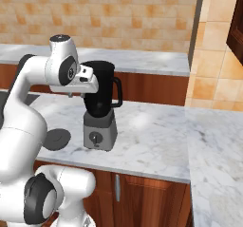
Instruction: Close the lid blender by securely placing the lid on top.
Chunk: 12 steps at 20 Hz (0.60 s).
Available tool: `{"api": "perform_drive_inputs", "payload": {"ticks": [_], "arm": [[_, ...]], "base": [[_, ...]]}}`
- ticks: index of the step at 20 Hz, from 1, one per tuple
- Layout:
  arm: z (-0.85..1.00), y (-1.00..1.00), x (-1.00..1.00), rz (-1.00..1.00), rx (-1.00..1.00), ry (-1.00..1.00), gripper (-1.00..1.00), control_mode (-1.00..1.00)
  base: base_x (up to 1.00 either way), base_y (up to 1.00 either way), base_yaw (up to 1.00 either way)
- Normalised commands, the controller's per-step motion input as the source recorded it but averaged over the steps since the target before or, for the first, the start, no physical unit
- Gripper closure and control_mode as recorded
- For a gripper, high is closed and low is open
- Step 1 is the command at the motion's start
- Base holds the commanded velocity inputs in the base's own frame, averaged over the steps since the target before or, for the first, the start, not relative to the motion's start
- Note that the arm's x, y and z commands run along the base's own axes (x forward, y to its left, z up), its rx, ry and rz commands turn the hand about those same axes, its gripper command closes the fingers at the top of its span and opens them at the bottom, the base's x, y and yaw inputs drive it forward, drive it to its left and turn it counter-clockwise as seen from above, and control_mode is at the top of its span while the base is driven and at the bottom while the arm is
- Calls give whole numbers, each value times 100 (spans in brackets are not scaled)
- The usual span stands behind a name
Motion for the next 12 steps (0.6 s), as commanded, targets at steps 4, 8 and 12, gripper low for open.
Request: {"api": "perform_drive_inputs", "payload": {"ticks": [4,8,12], "arm": [[0,4,-23,0,0,-1,-100,-100],[-21,74,-76,2,-11,-6,-100,-100],[-42,100,-56,0,-21,0,-100,-100]], "base": [[0,0,0],[0,0,0],[0,0,0]]}}
